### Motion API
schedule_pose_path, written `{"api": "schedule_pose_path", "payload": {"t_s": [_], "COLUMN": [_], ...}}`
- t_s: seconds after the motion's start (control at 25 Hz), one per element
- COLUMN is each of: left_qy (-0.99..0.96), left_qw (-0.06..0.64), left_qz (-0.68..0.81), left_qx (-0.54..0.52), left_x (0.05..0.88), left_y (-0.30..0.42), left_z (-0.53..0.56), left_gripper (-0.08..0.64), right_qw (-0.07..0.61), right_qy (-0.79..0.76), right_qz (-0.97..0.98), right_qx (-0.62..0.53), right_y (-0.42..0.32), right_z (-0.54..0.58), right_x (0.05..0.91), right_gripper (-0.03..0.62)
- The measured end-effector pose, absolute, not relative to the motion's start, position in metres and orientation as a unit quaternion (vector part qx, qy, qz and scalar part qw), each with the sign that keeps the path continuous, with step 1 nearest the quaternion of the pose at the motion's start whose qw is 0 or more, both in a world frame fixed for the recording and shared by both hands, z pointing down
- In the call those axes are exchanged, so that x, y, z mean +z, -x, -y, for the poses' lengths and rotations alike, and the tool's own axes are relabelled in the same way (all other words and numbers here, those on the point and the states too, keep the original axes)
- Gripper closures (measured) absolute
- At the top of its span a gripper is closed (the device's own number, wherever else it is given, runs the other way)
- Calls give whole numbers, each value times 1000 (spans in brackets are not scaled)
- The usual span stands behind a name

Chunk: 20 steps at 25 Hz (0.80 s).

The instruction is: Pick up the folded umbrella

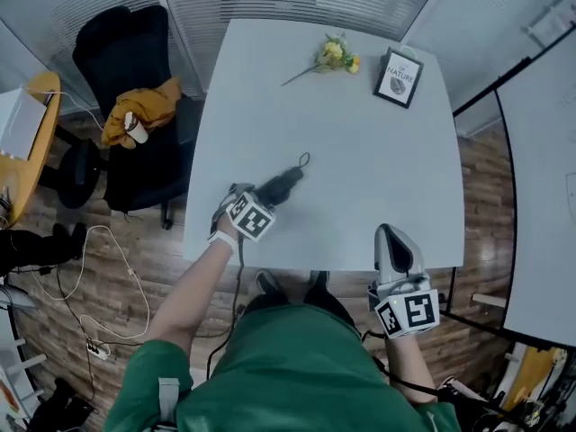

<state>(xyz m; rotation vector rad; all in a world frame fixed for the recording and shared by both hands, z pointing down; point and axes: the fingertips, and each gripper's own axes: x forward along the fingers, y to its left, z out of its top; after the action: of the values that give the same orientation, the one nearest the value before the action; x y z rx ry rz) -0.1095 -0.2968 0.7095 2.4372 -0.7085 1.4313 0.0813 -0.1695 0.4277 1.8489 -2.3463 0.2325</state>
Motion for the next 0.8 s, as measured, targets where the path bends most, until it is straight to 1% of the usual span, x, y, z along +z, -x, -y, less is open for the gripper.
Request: {"api": "schedule_pose_path", "payload": {"t_s": [0.28, 0.56, 0.8], "left_qy": [-811, -805, -805], "left_qw": [106, 101, 90], "left_qz": [238, 231, 233], "left_qx": [523, 537, 537], "left_x": [736, 744, 742], "left_y": [108, 105, 108], "left_z": [304, 304, 304], "left_gripper": [222, 225, 258], "right_qw": [70, 67, 70], "right_qy": [-654, -636, -614], "right_qz": [748, 763, 780], "right_qx": [91, 91, 96], "right_y": [-110, -108, -106], "right_z": [153, 157, 160], "right_x": [430, 431, 433], "right_gripper": [589, 589, 589]}}
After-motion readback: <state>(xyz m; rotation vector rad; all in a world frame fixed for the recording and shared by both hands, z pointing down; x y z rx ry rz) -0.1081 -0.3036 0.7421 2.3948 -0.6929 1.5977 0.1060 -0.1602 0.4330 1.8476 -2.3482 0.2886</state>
